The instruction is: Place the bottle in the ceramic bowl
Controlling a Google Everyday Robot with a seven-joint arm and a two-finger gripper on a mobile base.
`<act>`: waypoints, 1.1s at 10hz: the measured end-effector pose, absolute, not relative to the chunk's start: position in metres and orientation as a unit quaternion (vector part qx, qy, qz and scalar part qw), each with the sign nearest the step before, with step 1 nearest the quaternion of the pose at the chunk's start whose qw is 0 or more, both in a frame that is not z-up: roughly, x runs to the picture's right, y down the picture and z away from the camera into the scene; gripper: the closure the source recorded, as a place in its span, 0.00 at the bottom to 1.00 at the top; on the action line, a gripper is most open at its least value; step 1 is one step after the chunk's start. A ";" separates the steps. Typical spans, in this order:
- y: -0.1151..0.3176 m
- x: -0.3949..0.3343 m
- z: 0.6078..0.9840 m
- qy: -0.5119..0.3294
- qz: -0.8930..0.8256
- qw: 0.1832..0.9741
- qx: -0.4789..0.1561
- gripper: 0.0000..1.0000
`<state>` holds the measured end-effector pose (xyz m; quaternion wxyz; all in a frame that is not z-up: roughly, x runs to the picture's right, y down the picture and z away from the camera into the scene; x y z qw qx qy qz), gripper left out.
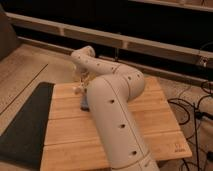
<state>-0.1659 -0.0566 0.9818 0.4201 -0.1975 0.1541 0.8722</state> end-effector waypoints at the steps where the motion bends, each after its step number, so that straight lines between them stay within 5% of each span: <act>1: -0.052 -0.168 0.984 0.158 0.871 0.421 -0.200 0.35; 8: -0.022 -0.167 1.004 0.194 0.865 0.411 -0.214 0.35; 11: -0.008 -0.168 1.012 0.205 0.860 0.407 -0.230 0.58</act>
